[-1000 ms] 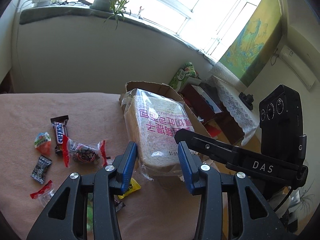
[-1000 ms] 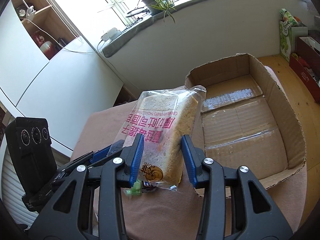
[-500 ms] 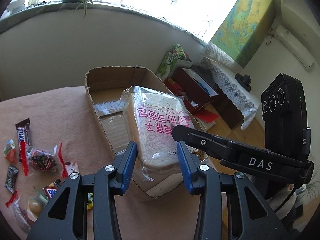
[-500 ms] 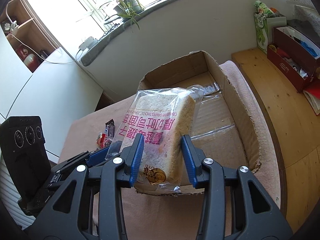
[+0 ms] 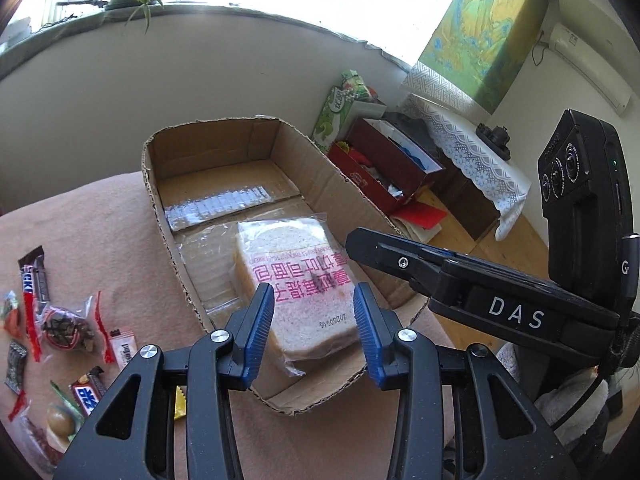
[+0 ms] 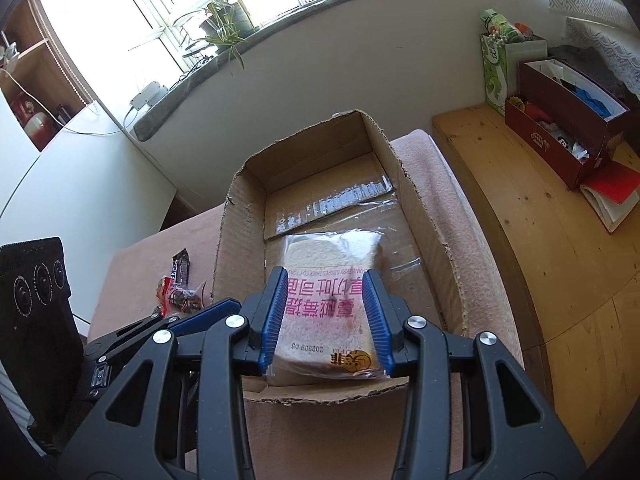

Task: Organize snacks
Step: 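Carry the bread bag with the left tool into the cardboard box, then open the left tool and withdraw from the box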

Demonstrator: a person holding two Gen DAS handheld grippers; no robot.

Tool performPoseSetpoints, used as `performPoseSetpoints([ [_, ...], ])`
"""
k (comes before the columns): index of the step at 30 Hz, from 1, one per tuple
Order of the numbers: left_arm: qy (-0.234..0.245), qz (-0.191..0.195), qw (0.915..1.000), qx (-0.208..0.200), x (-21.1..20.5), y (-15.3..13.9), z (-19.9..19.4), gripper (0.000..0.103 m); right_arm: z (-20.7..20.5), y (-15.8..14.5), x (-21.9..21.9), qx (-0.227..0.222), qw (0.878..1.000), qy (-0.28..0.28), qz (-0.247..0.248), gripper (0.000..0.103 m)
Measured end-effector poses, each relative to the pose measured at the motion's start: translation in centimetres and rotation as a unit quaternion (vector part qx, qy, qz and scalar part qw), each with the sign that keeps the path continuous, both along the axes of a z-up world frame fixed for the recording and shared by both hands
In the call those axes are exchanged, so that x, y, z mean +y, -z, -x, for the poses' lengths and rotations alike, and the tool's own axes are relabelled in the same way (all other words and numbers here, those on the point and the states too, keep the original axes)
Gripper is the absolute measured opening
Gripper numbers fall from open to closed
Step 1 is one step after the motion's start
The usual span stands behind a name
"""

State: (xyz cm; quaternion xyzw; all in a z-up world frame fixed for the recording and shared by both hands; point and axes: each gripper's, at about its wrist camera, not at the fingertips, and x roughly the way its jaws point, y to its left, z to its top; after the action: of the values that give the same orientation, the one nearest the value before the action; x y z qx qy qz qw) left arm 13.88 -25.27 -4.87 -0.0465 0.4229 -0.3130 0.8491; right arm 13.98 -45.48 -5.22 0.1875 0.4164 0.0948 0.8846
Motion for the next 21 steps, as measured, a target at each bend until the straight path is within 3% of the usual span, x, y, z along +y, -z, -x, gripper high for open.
performPoseSetpoints([
  [5, -0.005, 0.004, 1.0, -0.004, 1.3, -0.6, 0.6, 0.039, 0.4, -0.5, 0.2, -0.005, 1.0, 0.003, 0.015, 0.047],
  [10, -0.007, 0.004, 0.9999, -0.012, 2.1, -0.9, 1.4, 0.039, 1.3, -1.2, 0.7, -0.019, 0.999, 0.012, 0.029, 0.059],
  [21, -0.035, 0.007, 0.9989, -0.03, 6.9, -1.9, 3.7, 0.043, 3.7, -2.9, 3.1, -0.051, 0.997, 0.009, 0.057, 0.063],
])
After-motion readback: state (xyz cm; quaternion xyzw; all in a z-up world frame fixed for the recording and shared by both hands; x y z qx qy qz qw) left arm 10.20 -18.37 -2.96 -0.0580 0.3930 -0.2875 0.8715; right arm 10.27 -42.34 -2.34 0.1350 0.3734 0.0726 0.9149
